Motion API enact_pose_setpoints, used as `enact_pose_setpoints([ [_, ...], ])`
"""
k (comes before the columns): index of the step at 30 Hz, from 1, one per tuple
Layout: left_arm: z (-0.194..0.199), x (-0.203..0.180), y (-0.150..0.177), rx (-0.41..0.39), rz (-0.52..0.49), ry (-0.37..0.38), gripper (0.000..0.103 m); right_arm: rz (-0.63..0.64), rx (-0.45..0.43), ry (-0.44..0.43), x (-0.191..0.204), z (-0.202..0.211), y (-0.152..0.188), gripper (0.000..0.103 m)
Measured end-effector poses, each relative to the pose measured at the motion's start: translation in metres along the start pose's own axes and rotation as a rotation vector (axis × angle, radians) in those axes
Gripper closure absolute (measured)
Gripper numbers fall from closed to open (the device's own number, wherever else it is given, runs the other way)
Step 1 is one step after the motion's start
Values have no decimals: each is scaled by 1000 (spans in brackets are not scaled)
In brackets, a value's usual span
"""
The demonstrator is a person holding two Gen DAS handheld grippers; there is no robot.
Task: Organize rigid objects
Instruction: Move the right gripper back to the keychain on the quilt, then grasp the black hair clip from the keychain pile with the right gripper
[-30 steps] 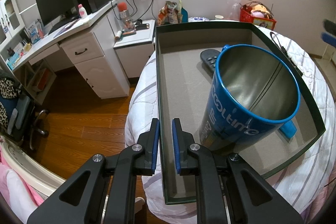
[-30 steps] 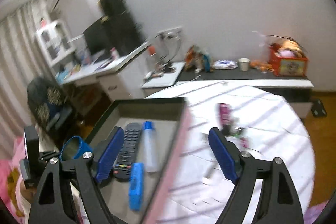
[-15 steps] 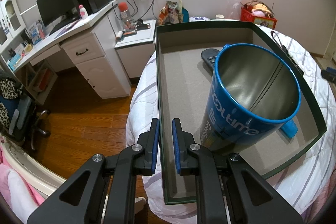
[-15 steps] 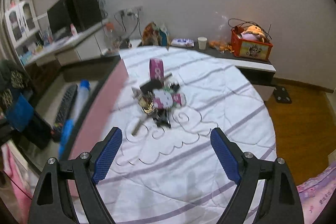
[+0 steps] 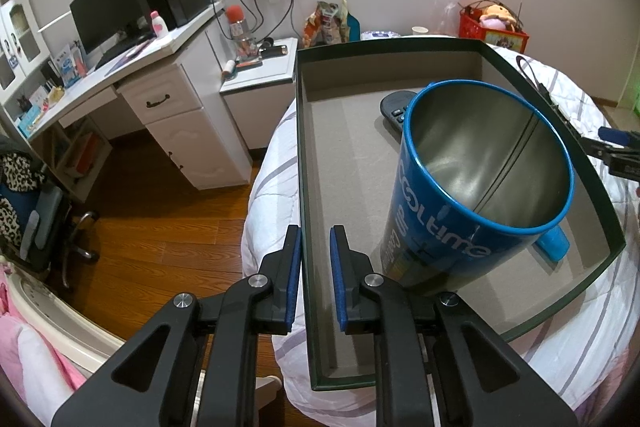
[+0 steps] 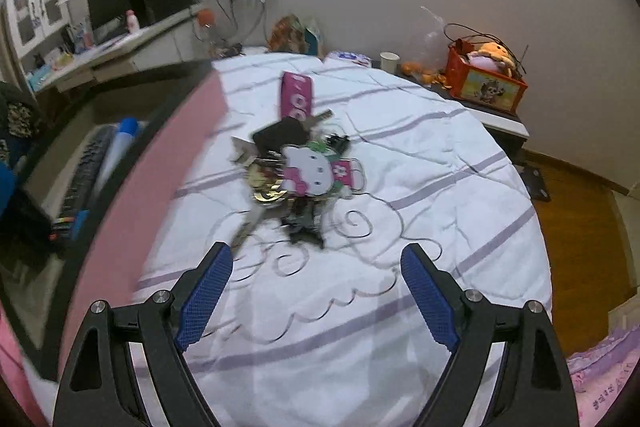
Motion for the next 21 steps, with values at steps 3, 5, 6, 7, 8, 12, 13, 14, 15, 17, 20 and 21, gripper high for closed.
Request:
enact_pose_setpoints([
  [3, -1, 0, 1, 1, -4, -5, 88, 5, -8, -2, -4, -7, -1, 16],
  [5, -5, 0, 4, 22, -8, -6, 88, 2, 0, -6, -6, -12, -1, 17],
  [6, -8, -1, 6, 36, -7, -3, 88, 3, 5, -9, -6, -14, 0, 20],
  [7, -11, -1, 9, 49, -2, 4, 88, 8, 7, -9, -7, -15, 0, 32],
  [8, -13, -1, 11, 56, 3, 7, 89, 9, 9, -12, -7, -15, -1, 40],
  [12, -12, 4, 10, 61, 36, 18, 94, -3, 8, -29, -8, -15, -2, 74],
  [13, -12, 5, 9, 61, 41, 14, 97, -3, 8, -22, -9, -15, -3, 81],
  [14, -12, 5, 8, 62, 39, 13, 97, -3, 11, -16, -9, -15, -2, 81],
  [15, -12, 5, 8, 61, 38, 13, 97, 0, 14, -14, -8, -16, -2, 81],
  [17, -12, 4, 8, 61, 32, 12, 97, 5, 21, -6, -6, -14, -1, 81],
  [20, -13, 5, 6, 63, 34, 18, 97, -4, 28, -1, -5, -9, 3, 81],
  [21, -13, 5, 6, 63, 33, 18, 97, -5, 28, 2, -5, -7, 4, 81],
])
Point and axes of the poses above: each gripper's, at about its wrist camera, not at the fingertips, and z roughly against the way its jaws point, x to its left, y to its underside, the point moved 9 cm from there along -z, roughly the way its jaws point, and after that the axes turned 14 degrees about -y, right-handed, at the moved point
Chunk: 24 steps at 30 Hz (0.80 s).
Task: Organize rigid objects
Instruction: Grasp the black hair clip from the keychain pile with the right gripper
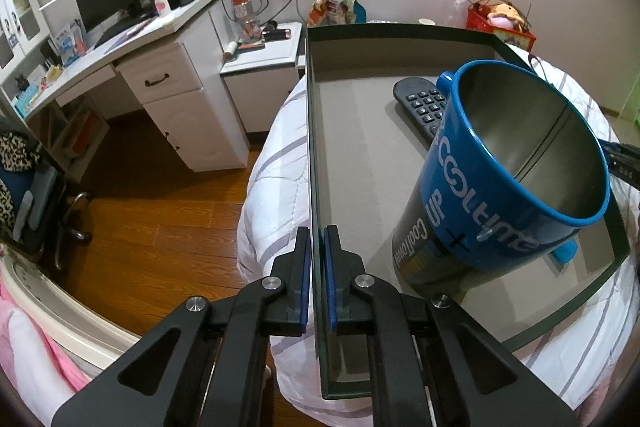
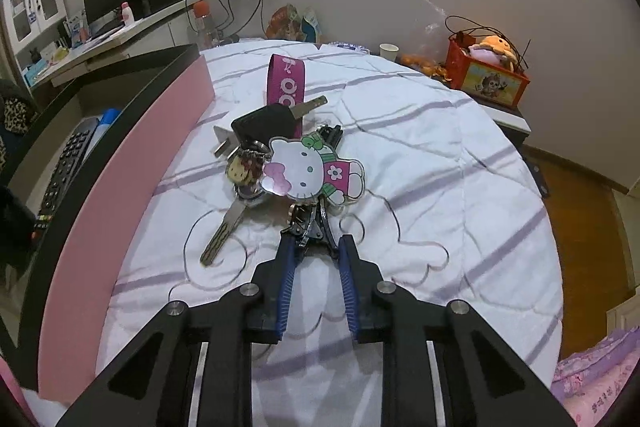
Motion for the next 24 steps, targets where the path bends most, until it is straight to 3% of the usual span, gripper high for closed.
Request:
enact_pose_setpoints([
  [13, 8, 0, -5, -19, -1, -8, 98, -31, 109, -38, 14, 52, 68, 81],
  [17, 11, 1, -6, -26, 1, -18, 98, -32, 71, -47, 15, 57, 64, 79],
  [20, 14, 2, -6, -30, 2, -16, 99, -54, 57, -52, 13, 48, 58, 70],
  [22, 15, 2, -6, -31, 3, -12, 100, -60, 44, -45, 10, 42, 55, 48],
  [24, 15, 2, -6, -31, 5, -10, 100, -59, 35, -45, 10, 39, 54, 47],
])
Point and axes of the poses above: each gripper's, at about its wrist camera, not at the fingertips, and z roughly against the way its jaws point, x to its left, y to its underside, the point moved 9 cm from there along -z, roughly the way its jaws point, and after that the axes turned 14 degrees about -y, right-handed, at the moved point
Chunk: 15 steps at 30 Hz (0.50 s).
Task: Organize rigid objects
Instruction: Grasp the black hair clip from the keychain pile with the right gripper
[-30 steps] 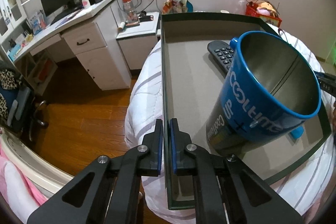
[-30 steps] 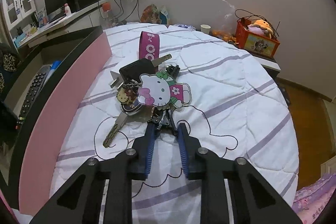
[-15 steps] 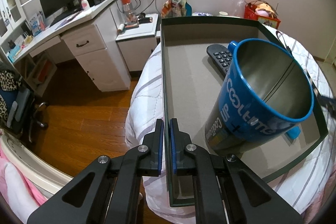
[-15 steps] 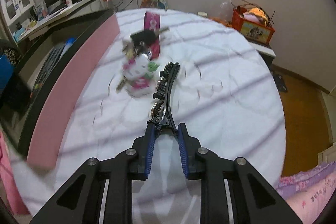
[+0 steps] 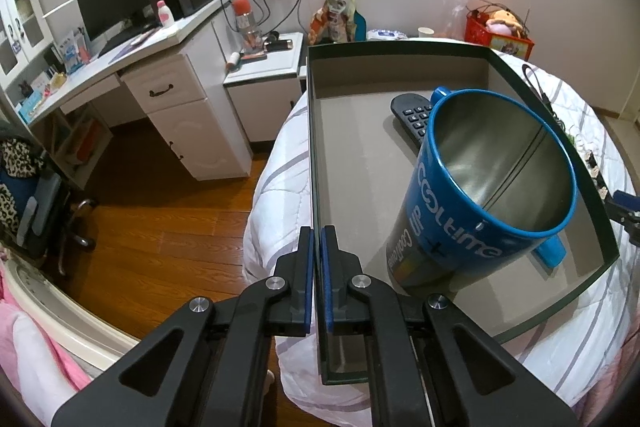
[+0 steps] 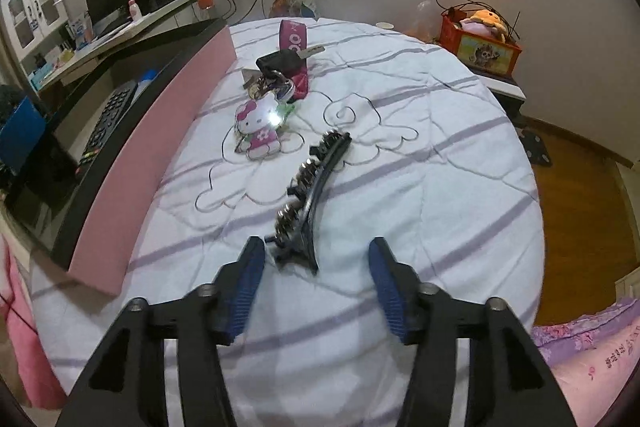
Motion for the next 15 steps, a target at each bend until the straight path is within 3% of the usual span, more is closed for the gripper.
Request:
enact_pose_setpoints([
  [8, 0, -2, -1, -1, 3, 5, 100, 68, -2, 43, 8, -12, -8, 47],
  [12, 0, -1, -2, -1, 1, 5, 100, 64, -5, 25, 8, -12, -7, 77],
  [15, 0, -2, -2, -1, 2, 4, 100, 67, 4, 21, 10, -7, -3, 77],
])
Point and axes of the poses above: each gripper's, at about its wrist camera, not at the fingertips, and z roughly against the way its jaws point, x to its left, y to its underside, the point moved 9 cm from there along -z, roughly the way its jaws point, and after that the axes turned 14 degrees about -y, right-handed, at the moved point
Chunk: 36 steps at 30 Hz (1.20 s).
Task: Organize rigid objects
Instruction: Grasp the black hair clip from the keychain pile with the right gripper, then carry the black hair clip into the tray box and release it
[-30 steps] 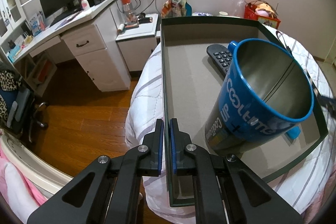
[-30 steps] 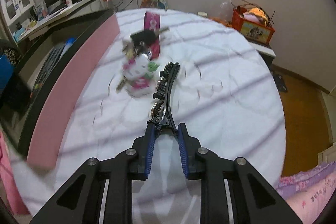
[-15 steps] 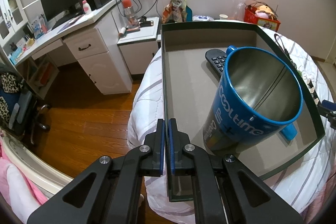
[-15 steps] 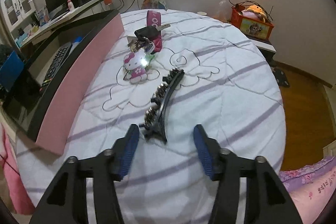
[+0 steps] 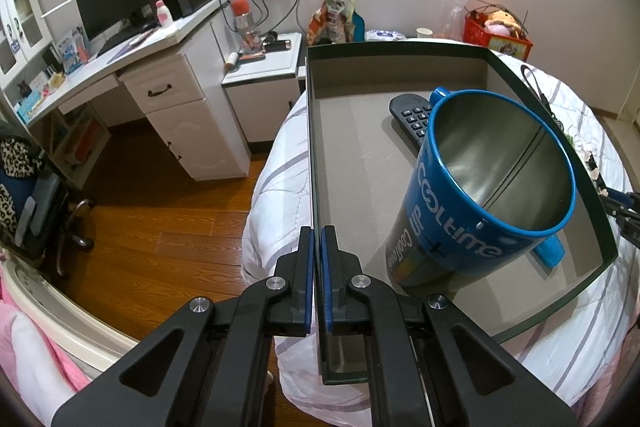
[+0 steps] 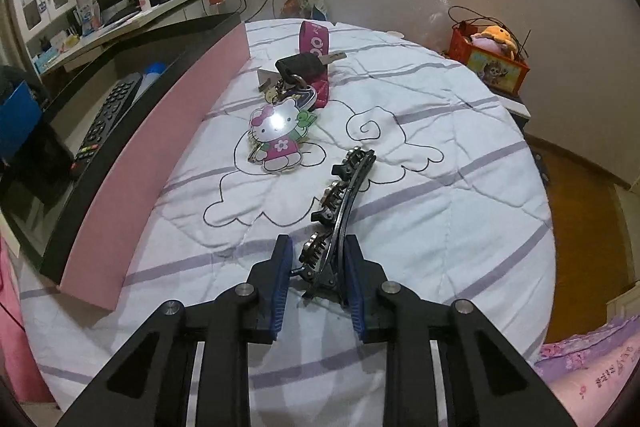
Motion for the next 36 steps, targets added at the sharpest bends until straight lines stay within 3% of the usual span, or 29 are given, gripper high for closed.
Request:
enact_pose_setpoints([
  [10, 1, -2, 0, -3, -4, 6, 100, -87, -107, -106, 2, 39, -7, 77],
  [20, 1, -2, 0, -2, -1, 7, 100, 33, -209, -176, 57, 69, -60, 77],
  [30, 2, 1, -1, -1, 11, 20, 100, 183, -136, -193, 127, 7, -113, 77],
  [36, 2, 0, 0, -2, 9, 20, 100, 209, -82, -164, 139, -33, -131, 77],
])
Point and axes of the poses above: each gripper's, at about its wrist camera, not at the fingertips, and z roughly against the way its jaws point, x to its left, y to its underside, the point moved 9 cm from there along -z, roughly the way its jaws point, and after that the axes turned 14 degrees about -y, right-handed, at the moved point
